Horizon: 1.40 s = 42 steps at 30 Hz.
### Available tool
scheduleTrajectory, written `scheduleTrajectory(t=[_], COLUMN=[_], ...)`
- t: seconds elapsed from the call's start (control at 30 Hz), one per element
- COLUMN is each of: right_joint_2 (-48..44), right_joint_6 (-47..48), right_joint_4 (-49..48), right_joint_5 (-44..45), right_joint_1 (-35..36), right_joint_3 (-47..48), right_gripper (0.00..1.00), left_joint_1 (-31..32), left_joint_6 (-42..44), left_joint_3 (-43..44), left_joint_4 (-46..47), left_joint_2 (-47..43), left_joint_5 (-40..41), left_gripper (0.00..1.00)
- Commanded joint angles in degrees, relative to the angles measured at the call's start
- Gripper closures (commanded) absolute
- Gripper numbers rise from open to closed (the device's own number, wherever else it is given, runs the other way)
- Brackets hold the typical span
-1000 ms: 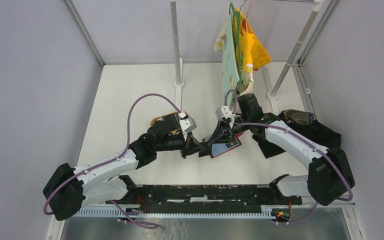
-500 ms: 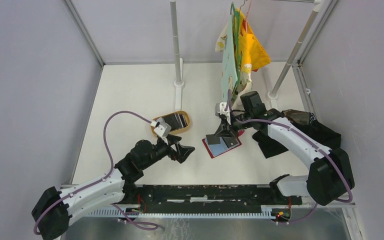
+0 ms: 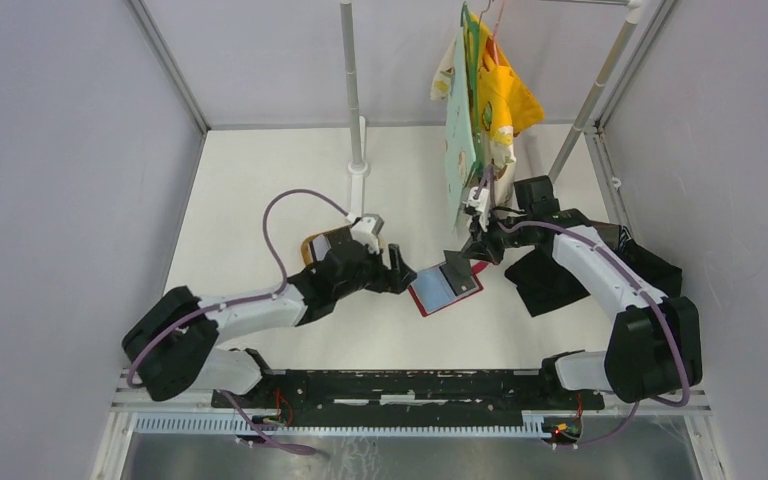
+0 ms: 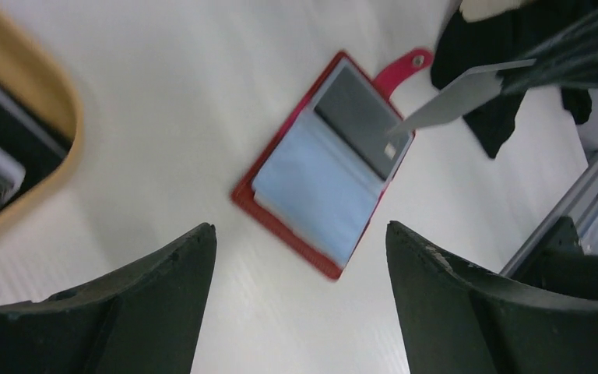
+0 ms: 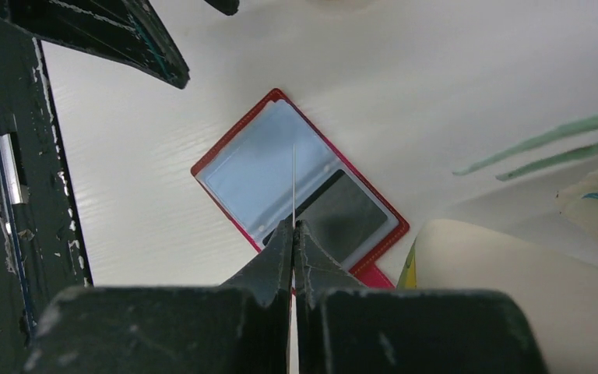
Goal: Put the credit cards into the card holder
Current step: Insert the credit card into the card holder.
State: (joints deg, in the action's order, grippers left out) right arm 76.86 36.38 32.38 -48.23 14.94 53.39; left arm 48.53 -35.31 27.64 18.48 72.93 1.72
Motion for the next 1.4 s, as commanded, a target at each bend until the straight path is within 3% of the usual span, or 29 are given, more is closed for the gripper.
scheduleTrajectory(t=[0.0, 0.27, 0.5, 0.6, 0.8, 1.07, 1.17, 1.37], right_joint_2=[-1.46, -0.88, 0.48, 0.92, 1.76, 1.13, 0.47, -2.54], right_joint_6=[2.29, 5.4, 6.68, 6.97, 8.0, 14.12, 17.23, 20.47], right_joint_4=[2.65, 6.2, 7.72, 7.98, 9.58, 17.66, 21.28, 22.97], right_joint_5=[-2.83, -5.27, -6.43, -6.63, -6.97, -10.15, -11.97, -13.37], right_joint_1=[-3.96, -6.48, -7.13, -7.2, -7.18, -7.12, -7.12, -7.13], right_joint_3=[3.11, 3.75, 4.0, 3.98, 4.56, 3.39, 2.54, -1.04], right_gripper=[1.0, 1.0, 1.0, 1.0, 1.0, 1.0, 1.0, 1.0], left_joint_1=[0.2, -0.03, -0.29, -0.37, -0.15, 0.49, 0.46, -0.14], left_joint_6=[4.45, 8.42, 9.65, 9.94, 10.26, 10.54, 8.83, 5.95], left_joint_3=[14.49, 36.8, 45.9, 47.0, 46.91, 42.23, 40.21, 35.29], left_joint_4=[-3.78, -10.77, -14.23, -14.83, -14.0, -12.33, -9.65, -5.7], left_joint_2=[10.74, 35.03, 43.97, 45.91, 47.6, 45.07, 42.95, 32.79], left_joint_5=[3.2, -6.15, -12.12, -14.16, -22.97, -26.3, -24.76, -12.23], left_gripper=[0.16, 0.28, 0.44, 0.45, 0.46, 0.48, 0.47, 0.43])
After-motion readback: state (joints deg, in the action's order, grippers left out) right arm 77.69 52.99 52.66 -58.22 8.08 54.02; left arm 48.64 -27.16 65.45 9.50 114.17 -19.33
